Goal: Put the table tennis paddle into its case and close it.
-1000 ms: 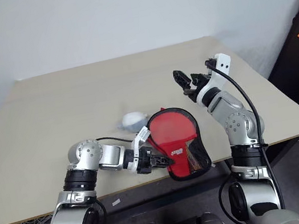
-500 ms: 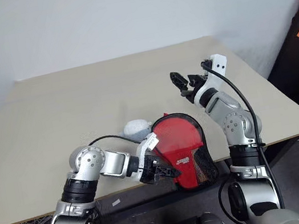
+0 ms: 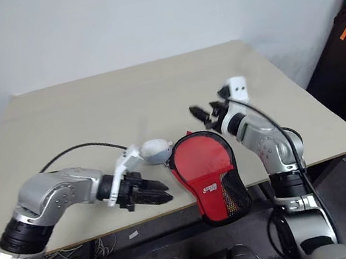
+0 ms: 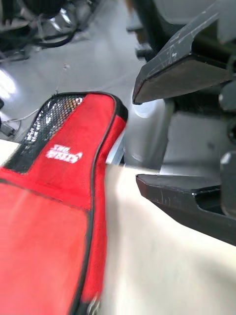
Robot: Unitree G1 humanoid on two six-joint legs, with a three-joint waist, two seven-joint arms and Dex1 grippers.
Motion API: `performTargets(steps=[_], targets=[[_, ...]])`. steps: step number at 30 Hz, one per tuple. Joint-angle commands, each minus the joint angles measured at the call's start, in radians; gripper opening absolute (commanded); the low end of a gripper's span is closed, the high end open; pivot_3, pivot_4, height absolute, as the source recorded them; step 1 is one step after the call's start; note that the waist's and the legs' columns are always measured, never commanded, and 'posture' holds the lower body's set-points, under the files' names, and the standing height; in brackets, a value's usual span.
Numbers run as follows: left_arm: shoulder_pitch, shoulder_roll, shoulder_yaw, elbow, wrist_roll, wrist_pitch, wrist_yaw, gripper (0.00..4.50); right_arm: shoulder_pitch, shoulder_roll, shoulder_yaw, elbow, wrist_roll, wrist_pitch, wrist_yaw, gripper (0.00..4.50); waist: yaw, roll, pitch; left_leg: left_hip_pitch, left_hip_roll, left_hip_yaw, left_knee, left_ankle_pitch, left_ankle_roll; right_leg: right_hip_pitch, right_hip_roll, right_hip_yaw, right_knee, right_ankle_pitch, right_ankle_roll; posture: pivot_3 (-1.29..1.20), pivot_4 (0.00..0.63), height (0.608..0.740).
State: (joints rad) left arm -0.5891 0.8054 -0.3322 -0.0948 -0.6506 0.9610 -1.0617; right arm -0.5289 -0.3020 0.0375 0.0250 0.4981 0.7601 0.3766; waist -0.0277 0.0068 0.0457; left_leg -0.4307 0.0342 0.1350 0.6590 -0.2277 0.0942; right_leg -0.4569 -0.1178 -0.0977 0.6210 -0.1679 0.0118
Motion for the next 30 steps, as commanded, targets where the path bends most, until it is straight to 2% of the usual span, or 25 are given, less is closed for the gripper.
performTargets(steps=[1, 3, 7, 8, 14, 22, 30], targets=[[-0.12, -0.039, -0.007, 0.198, 0.165, -0.206, -0.03, 2.34, 0.003, -0.01, 0.065, 0.012, -0.065, -0.027, 0.046, 4.1, 0.006, 0.0, 0.0, 0.0, 0.0, 0.0, 0.001, 0.0, 0.0, 0.0, 0.0, 0.0, 0.0, 0.001, -0.001, 0.0, 0.0, 0.74], [-0.174, -0.089, -0.02, 0.307, 0.23, -0.271, -0.029, 2.43, 0.009, -0.001, 0.083, 0.026, -0.069, -0.025, 0.077, 4.49, 0.01, 0.0, 0.0, -0.001, 0.0, 0.0, 0.002, 0.0, 0.0, 0.0, 0.0, 0.0, 0.0, 0.001, -0.002, 0.0, 0.0, 0.74], [-0.259, -0.204, -0.037, 0.505, 0.341, -0.371, -0.023, 2.43, -0.004, 0.03, 0.105, 0.043, -0.092, -0.024, 0.093, 4.49, 0.009, -0.002, 0.0, -0.001, 0.0, 0.0, 0.002, 0.0, 0.001, 0.001, 0.0, 0.0, 0.0, 0.001, -0.002, 0.0, 0.0, 0.74], [-0.272, -0.228, -0.041, 0.545, 0.358, -0.377, -0.032, 2.72, -0.01, 0.035, 0.111, 0.062, -0.112, -0.032, 0.085, 4.5, 0.008, -0.002, 0.0, -0.001, 0.0, 0.0, 0.002, 0.0, 0.001, 0.001, 0.0, 0.0, 0.0, 0.001, -0.001, 0.0, 0.0, 0.74], [-0.329, -0.34, -0.068, 0.778, 0.461, -0.382, -0.066, 2.72, -0.017, 0.042, 0.126, 0.147, -0.185, -0.049, 0.083, 4.5, 0.005, -0.003, 0.0, -0.002, 0.0, 0.001, 0.004, 0.002, -0.002, 0.001, 0.002, 0.0, 0.0, 0.001, -0.001, 0.0, 0.0, 0.74], [-0.352, -0.403, -0.116, 1.006, 0.623, -0.466, -0.087, 2.72, 0.006, 0.053, 0.131, 0.145, -0.233, -0.059, 0.082, 4.5, 0.006, -0.003, -0.001, 0.002, 0.001, -0.004, 0.008, -0.001, 0.003, 0.008, 0.001, -0.003, 0.001, 0.001, -0.001, 0.0, 0.0, 0.74], [-0.409, -0.405, -0.054, 1.11, 0.68, -0.524, -0.042, 2.72, 0.02, 0.052, 0.124, 0.146, -0.258, -0.061, 0.089, 4.5, 0.005, -0.003, -0.002, 0.003, 0.001, -0.006, 0.008, -0.001, 0.003, 0.01, 0.0, -0.006, 0.0, 0.001, -0.001, 0.0, 0.0, 0.74]])
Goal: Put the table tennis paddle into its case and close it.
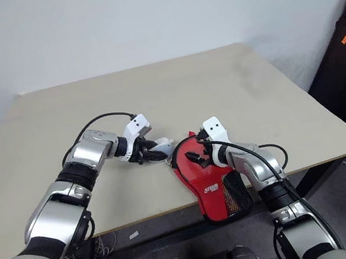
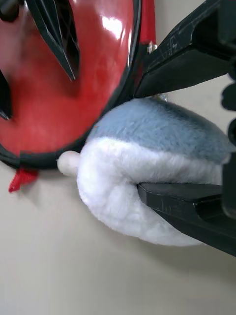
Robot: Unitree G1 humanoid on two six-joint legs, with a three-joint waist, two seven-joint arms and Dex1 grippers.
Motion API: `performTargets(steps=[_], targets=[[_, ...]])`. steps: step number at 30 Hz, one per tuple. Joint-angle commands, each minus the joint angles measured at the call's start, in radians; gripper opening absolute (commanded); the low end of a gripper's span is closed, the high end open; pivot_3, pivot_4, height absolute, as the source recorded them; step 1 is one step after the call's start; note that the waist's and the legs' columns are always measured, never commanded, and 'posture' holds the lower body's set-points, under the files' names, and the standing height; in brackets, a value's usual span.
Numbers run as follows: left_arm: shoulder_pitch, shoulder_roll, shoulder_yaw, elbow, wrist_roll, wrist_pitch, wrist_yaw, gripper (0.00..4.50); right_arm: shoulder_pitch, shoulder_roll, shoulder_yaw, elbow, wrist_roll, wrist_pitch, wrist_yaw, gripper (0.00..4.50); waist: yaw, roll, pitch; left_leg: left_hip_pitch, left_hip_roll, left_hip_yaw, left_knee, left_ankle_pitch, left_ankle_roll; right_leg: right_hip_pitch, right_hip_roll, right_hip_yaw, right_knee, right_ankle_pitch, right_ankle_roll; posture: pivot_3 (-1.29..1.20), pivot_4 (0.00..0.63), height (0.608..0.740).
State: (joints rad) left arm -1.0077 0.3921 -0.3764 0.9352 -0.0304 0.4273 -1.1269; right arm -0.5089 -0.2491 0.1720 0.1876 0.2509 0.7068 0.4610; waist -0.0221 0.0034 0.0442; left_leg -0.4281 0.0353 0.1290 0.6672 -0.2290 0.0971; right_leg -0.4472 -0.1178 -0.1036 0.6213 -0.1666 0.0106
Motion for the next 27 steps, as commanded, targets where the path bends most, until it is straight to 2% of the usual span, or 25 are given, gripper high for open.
performTargets(steps=[1, 5, 6, 14, 16, 20, 27], targets=[[0.004, 0.007, -0.005, 0.09, 0.064, 0.006, 0.024, 2.72, 0.0, -0.001, -0.01, -0.015, -0.013, -0.006, 0.005, 4.5, 0.0, 0.0, 0.0, 0.0, 0.0, 0.0, 0.0, 0.0, 0.0, 0.0, 0.0, 0.0, 0.0, 0.0, 0.0, 0.0, 0.0, 0.74], [0.018, 0.006, -0.028, 0.096, 0.101, -0.014, -0.02, 2.72, -0.01, -0.003, -0.001, 0.003, -0.029, 0.02, 0.003, 4.5, -0.001, 0.0, 0.0, 0.0, 0.0, 0.0, 0.0, 0.0, 0.0, 0.0, 0.0, 0.0, 0.0, 0.0, 0.0, 0.0, 0.0, 0.74], [0.023, 0.001, -0.026, 0.097, 0.105, -0.016, -0.016, 2.57, -0.013, -0.004, 0.003, 0.01, -0.036, 0.023, 0.001, 4.5, -0.001, 0.0, 0.0, 0.0, 0.0, 0.0, 0.0, 0.0, 0.0, 0.0, 0.0, 0.0, 0.0, 0.0, 0.0, 0.0, 0.0, 0.74], [0.027, -0.022, 0.013, 0.083, 0.099, 0.024, -0.018, 0.45, -0.029, -0.009, 0.01, 0.032, -0.056, 0.071, 0.013, 4.5, 0.0, -0.001, -0.003, 0.0, 0.0, -0.001, 0.001, 0.0, 0.0, 0.001, 0.0, -0.002, 0.0, 0.0, 0.0, 0.0, 0.0, 0.74], [0.017, -0.025, 0.027, 0.085, 0.092, 0.033, -0.021, 0.11, -0.031, -0.007, 0.011, 0.035, -0.056, 0.085, 0.021, 4.5, 0.0, -0.003, -0.003, 0.0, 0.0, -0.002, 0.001, 0.0, 0.0, 0.001, 0.0, -0.002, 0.0, 0.0, 0.0, 0.0, 0.0, 0.74], [-0.005, -0.029, 0.039, 0.095, 0.099, 0.032, -0.014, 0.02, -0.027, -0.001, 0.021, 0.02, -0.058, 0.098, 0.04, 4.5, 0.0, -0.004, -0.004, 0.0, 0.0, -0.002, 0.001, 0.0, 0.0, 0.001, -0.001, -0.003, 0.0, 0.0, 0.0, 0.0, 0.0, 0.74], [-0.112, -0.084, 0.098, 0.223, 0.112, 0.006, 0.168, 0.01, -0.022, 0.009, 0.051, 0.021, -0.08, 0.1, 0.051, 4.5, 0.001, -0.004, -0.005, 0.0, 0.0, -0.004, 0.003, 0.0, 0.0, 0.003, -0.001, -0.006, 0.0, 0.0, 0.0, 0.0, 0.0, 0.74]])
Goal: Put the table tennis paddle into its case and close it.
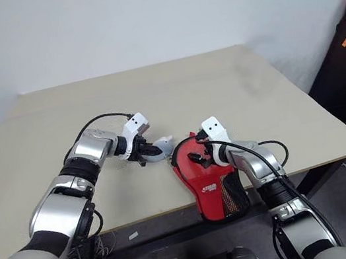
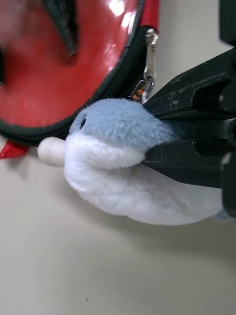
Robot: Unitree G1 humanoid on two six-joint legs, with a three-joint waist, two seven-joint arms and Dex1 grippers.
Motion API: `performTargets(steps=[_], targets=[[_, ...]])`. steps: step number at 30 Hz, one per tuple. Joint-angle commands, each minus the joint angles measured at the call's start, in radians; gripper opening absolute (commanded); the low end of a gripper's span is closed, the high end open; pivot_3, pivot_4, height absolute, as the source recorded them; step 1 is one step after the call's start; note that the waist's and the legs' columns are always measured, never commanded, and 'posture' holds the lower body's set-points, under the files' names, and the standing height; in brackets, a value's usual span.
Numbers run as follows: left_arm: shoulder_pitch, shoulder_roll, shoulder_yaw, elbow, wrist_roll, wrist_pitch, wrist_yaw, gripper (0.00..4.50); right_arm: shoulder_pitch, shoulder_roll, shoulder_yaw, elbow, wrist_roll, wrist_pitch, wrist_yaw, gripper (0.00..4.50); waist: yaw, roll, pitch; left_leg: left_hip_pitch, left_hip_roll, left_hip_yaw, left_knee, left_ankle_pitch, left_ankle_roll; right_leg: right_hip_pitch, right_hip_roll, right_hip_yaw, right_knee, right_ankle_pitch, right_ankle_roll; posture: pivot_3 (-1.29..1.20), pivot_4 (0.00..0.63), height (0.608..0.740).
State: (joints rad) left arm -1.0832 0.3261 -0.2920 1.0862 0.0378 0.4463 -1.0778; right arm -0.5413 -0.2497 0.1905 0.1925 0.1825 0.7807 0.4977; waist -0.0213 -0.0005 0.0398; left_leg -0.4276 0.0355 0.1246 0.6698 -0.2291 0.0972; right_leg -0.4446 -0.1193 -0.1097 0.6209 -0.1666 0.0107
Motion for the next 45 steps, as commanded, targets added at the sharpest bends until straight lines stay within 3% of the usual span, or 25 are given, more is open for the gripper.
performTargets(steps=[1, 13, 27, 34, 45], targets=[[-0.048, -0.025, 0.018, 0.088, 0.047, -0.02, 0.141, 0.0, 0.012, 0.011, 0.034, 0.011, -0.012, 0.023, 0.017, 4.5, 0.001, 0.0, 0.0, 0.0, 0.0, -0.001, 0.0, 0.0, 0.0, 0.0, 0.0, -0.001, 0.0, 0.0, 0.0, 0.0, 0.0, 0.74], [-0.179, -0.123, 0.082, 0.203, 0.062, -0.088, 0.299, 0.0, 0.033, 0.013, 0.037, -0.012, -0.027, 0.026, 0.018, 4.5, 0.003, -0.001, 0.0, -0.001, 0.0, -0.004, 0.002, 0.0, 0.0, 0.001, -0.002, -0.005, 0.0, 0.0, 0.0, 0.0, 0.0, 0.74], [-0.268, -0.211, 0.248, 0.225, 0.005, -0.004, 0.342, 0.0, 0.029, 0.012, 0.038, 0.007, -0.046, 0.014, 0.017, 4.5, 0.003, -0.001, 0.0, -0.003, 0.0, -0.005, 0.003, 0.0, 0.0, 0.001, -0.002, -0.007, 0.0, 0.0, 0.0, 0.0, 0.0, 0.74], [-0.246, -0.247, 0.136, 0.237, 0.145, -0.082, 0.426, 0.0, 0.014, 0.022, 0.048, 0.017, -0.053, 0.002, 0.024, 4.5, 0.002, -0.001, 0.0, -0.003, 0.0, -0.005, 0.004, 0.0, 0.0, 0.001, -0.002, -0.008, 0.0, 0.0, 0.0, 0.0, 0.0, 0.74], [-0.242, -0.27, 0.189, 0.26, 0.164, -0.157, 0.701, 0.0, 0.036, 0.021, 0.063, 0.002, -0.068, -0.019, 0.025, 4.5, 0.0, -0.002, 0.001, -0.003, 0.0, -0.005, 0.003, 0.0, 0.0, 0.001, -0.002, -0.008, 0.0, 0.001, 0.002, 0.0, 0.0, 0.74]])
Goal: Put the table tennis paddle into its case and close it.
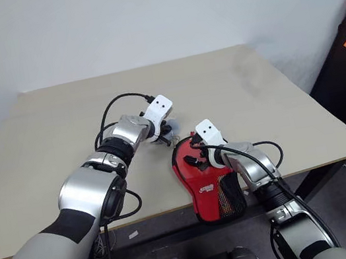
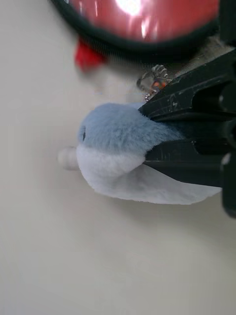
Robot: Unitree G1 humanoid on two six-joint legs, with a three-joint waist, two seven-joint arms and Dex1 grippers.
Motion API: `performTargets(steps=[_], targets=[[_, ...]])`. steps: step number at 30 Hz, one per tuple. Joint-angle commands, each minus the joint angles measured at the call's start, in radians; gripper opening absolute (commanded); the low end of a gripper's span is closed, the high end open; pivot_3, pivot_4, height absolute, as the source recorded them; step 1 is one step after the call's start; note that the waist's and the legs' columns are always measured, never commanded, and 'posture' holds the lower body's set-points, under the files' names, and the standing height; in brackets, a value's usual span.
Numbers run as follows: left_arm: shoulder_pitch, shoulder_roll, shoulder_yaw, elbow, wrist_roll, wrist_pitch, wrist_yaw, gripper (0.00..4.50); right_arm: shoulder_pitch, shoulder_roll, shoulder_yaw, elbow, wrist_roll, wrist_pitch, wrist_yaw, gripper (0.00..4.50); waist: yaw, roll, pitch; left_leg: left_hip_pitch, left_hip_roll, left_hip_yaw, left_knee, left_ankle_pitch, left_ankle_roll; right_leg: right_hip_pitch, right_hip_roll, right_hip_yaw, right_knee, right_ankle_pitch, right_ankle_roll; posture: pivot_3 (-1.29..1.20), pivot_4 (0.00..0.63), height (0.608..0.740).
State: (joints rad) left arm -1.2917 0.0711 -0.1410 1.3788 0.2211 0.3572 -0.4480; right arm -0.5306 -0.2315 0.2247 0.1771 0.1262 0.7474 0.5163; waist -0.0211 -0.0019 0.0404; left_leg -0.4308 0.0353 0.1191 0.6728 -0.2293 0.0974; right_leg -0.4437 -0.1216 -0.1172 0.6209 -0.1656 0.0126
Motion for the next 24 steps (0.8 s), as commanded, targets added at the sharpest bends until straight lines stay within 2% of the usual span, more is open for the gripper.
performTargets(steps=[1, 5, 14, 19, 24], targets=[[-0.036, -0.025, 0.055, -0.033, -0.032, -0.087, 0.084, 0.0, 0.026, 0.004, 0.029, 0.015, -0.013, 0.013, 0.007, 4.5, 0.0, 0.0, 0.0, 0.0, 0.0, 0.0, 0.0, 0.0, 0.0, 0.0, 0.0, 0.0, 0.0, 0.0, 0.0, 0.0, 0.0, 0.74], [-0.043, -0.075, 0.104, -0.032, -0.062, -0.124, 0.091, 0.0, 0.027, 0.006, 0.029, 0.009, -0.021, 0.008, 0.007, 4.5, 0.0, 0.0, 0.0, 0.0, 0.0, 0.0, 0.0, 0.0, 0.0, 0.0, 0.0, 0.0, 0.0, 0.0, 0.0, 0.0, 0.0, 0.74], [-0.007, -0.145, 0.074, -0.039, -0.022, -0.264, 0.069, 0.0, 0.039, 0.004, 0.014, -0.007, -0.023, -0.006, -0.003, 4.5, 0.001, 0.0, 0.0, 0.0, 0.0, 0.0, -0.001, 0.0, 0.0, 0.0, 0.0, 0.0, -0.001, 0.0, 0.0, 0.0, 0.0, 0.74], [0.01, -0.162, 0.105, -0.04, -0.05, -0.298, 0.078, 0.0, 0.045, 0.002, 0.017, -0.018, -0.025, -0.015, -0.01, 4.5, 0.002, 0.0, 0.0, -0.001, 0.0, 0.0, 0.0, 0.0, 0.0, 0.0, 0.0, -0.001, -0.001, 0.0, 0.0, 0.0, 0.0, 0.74], [0.038, -0.168, 0.05, -0.047, 0.003, -0.403, 0.043, 0.0, 0.069, -0.003, 0.025, -0.06, -0.016, -0.035, 0.008, 4.5, 0.002, 0.0, 0.0, -0.001, 0.0, 0.0, -0.001, 0.0, 0.0, 0.0, 0.0, -0.001, -0.001, 0.0, 0.0, 0.0, 0.0, 0.74]])
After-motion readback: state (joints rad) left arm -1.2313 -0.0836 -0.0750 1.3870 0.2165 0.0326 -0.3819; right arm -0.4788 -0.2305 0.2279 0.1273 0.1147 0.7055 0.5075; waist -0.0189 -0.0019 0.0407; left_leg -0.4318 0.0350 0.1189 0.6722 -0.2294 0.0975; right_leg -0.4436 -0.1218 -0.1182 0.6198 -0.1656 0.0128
